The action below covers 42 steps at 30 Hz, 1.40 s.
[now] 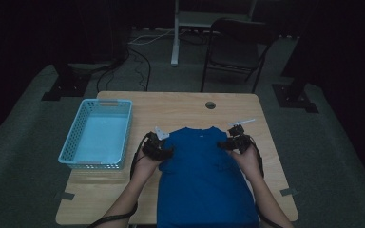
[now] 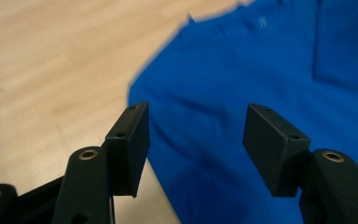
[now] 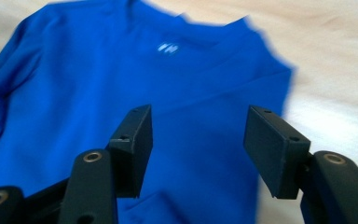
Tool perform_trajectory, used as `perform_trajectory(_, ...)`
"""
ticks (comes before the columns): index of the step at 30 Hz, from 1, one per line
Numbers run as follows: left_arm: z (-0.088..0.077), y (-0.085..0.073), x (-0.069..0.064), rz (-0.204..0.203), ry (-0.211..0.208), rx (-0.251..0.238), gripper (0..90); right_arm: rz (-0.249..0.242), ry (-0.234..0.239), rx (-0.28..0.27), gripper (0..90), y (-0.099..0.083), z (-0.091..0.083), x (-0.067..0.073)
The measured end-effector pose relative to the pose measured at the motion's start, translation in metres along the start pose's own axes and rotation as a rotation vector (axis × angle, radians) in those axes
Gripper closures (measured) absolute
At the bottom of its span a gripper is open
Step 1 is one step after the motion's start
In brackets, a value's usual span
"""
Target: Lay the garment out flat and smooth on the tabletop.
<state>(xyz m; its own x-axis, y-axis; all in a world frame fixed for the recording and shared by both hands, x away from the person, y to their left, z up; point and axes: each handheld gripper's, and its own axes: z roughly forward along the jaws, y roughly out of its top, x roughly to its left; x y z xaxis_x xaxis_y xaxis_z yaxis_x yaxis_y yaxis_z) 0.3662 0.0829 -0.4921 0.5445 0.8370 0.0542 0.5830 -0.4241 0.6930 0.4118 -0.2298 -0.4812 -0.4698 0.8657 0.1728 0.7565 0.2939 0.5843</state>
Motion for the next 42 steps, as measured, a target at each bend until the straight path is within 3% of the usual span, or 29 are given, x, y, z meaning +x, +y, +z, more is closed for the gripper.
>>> perform_trajectory(5, -0.011, -0.024, -0.014, -0.003, -0.055, -0.002, 41.7, -0.062, 0.047, -0.007, 42.7, -0.020, 0.012, 0.018)
perform_trajectory(12, -0.023, -0.052, -0.046, 0.071, -0.113, 0.001, 40.0, -0.177, 0.026, 0.037, 49.3, -0.025, 0.034, 0.038)
perform_trajectory(16, -0.034, -0.067, -0.061, 0.081, -0.156, -0.007, 39.4, -0.232, 0.010, 0.040, 51.2, -0.025, 0.038, 0.046)
perform_trajectory(19, -0.040, -0.078, -0.072, 0.122, -0.176, 0.007, 39.0, -0.252, -0.006, 0.051, 53.7, -0.022, 0.041, 0.050)
perform_trajectory(22, -0.044, -0.086, -0.078, 0.132, -0.201, 0.012, 39.0, -0.270, -0.022, 0.065, 56.6, -0.020, 0.044, 0.052)
perform_trajectory(29, -0.040, -0.100, -0.077, 0.145, -0.198, 0.035, 38.9, -0.281, -0.039, 0.089, 63.8, -0.017, 0.049, 0.050)
perform_trajectory(37, -0.039, -0.105, -0.075, 0.159, -0.208, 0.002, 33.9, -0.254, -0.029, 0.094, 84.6, -0.014, 0.046, 0.039)
perform_trajectory(42, -0.039, -0.106, -0.075, 0.156, -0.215, -0.010, 33.3, -0.206, -0.015, 0.037, 86.6, -0.009, 0.029, 0.028)
